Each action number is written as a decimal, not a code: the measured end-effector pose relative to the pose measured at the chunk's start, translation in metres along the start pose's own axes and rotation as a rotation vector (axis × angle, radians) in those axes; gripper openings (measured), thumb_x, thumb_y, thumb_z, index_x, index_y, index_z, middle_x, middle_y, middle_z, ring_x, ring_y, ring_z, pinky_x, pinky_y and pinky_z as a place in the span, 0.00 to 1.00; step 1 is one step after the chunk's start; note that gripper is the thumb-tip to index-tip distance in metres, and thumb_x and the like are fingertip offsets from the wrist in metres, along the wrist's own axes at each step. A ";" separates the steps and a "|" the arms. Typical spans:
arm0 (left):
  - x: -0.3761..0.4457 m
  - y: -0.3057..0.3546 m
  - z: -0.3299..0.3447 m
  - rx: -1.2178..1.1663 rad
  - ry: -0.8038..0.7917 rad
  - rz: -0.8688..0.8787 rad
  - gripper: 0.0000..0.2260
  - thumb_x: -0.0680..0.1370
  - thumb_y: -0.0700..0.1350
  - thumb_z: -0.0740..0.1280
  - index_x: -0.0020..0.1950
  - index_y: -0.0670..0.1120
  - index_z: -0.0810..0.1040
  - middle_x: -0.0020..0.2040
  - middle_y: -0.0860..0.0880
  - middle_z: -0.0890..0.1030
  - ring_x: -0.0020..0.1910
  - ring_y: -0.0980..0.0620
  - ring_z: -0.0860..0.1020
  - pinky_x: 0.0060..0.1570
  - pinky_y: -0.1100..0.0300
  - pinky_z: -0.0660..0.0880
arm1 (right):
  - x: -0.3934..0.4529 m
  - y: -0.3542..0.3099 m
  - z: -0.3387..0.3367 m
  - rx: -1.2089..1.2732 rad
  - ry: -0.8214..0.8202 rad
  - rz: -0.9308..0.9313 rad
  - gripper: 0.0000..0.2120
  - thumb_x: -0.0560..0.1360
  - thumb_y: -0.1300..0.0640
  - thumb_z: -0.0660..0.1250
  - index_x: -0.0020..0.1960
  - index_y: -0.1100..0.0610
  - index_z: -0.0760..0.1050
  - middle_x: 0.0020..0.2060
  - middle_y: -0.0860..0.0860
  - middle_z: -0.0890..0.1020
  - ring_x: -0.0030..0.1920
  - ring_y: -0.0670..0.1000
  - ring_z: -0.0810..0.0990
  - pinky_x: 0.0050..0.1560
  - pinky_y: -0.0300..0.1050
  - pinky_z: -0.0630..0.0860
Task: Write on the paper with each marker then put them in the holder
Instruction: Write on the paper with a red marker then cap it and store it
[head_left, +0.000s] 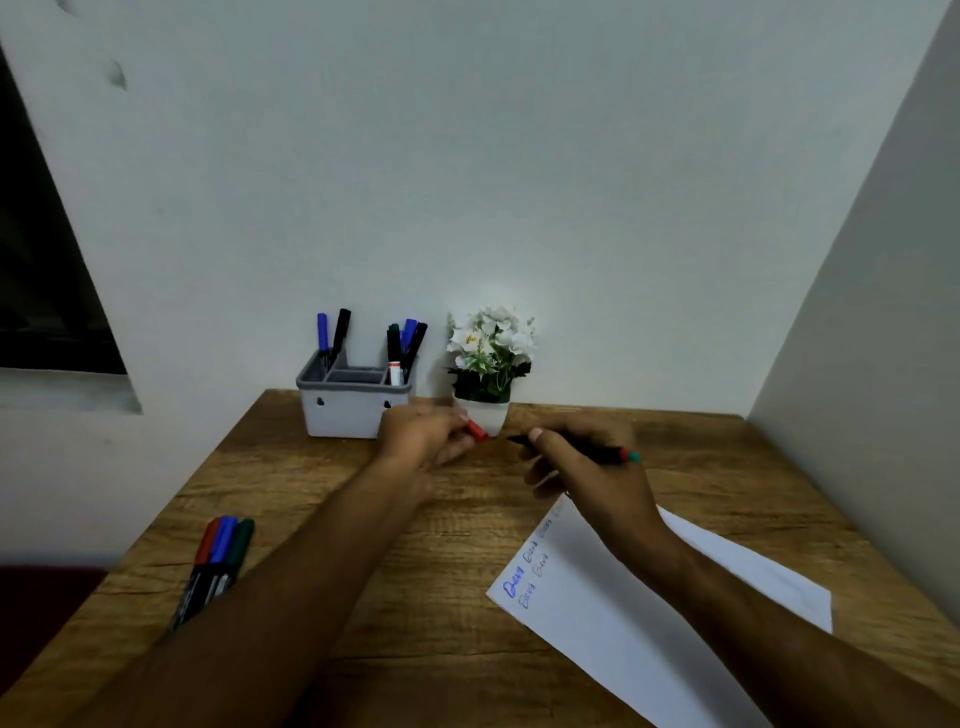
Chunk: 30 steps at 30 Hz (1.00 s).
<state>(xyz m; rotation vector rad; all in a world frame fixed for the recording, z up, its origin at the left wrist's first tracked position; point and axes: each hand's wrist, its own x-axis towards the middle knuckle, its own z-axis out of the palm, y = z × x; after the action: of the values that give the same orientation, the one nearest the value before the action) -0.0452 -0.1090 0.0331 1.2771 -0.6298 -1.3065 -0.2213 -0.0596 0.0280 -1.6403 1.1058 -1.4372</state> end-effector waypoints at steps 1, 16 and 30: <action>-0.001 0.002 -0.002 -0.116 -0.018 -0.097 0.06 0.76 0.31 0.69 0.52 0.34 0.80 0.51 0.39 0.82 0.47 0.45 0.83 0.44 0.56 0.83 | 0.000 0.001 0.003 -0.010 -0.016 -0.025 0.09 0.80 0.66 0.68 0.49 0.58 0.87 0.37 0.57 0.87 0.35 0.62 0.85 0.33 0.50 0.82; -0.006 -0.009 -0.013 -0.225 -0.079 -0.130 0.08 0.76 0.30 0.68 0.54 0.31 0.78 0.48 0.36 0.83 0.45 0.43 0.84 0.40 0.56 0.83 | 0.008 0.016 0.026 -0.103 -0.054 -0.141 0.03 0.77 0.65 0.73 0.49 0.59 0.82 0.36 0.54 0.86 0.34 0.57 0.86 0.34 0.56 0.84; -0.016 0.008 -0.012 -0.396 -0.084 -0.047 0.09 0.74 0.29 0.70 0.54 0.31 0.79 0.43 0.37 0.85 0.38 0.48 0.85 0.39 0.57 0.83 | 0.036 0.020 0.051 0.008 0.066 -0.208 0.09 0.73 0.62 0.78 0.39 0.64 0.80 0.35 0.63 0.83 0.39 0.67 0.82 0.39 0.61 0.80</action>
<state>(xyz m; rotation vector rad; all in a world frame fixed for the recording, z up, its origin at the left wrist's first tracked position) -0.0358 -0.0919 0.0421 0.9217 -0.3751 -1.4444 -0.1728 -0.1029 0.0167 -1.7546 0.9863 -1.6364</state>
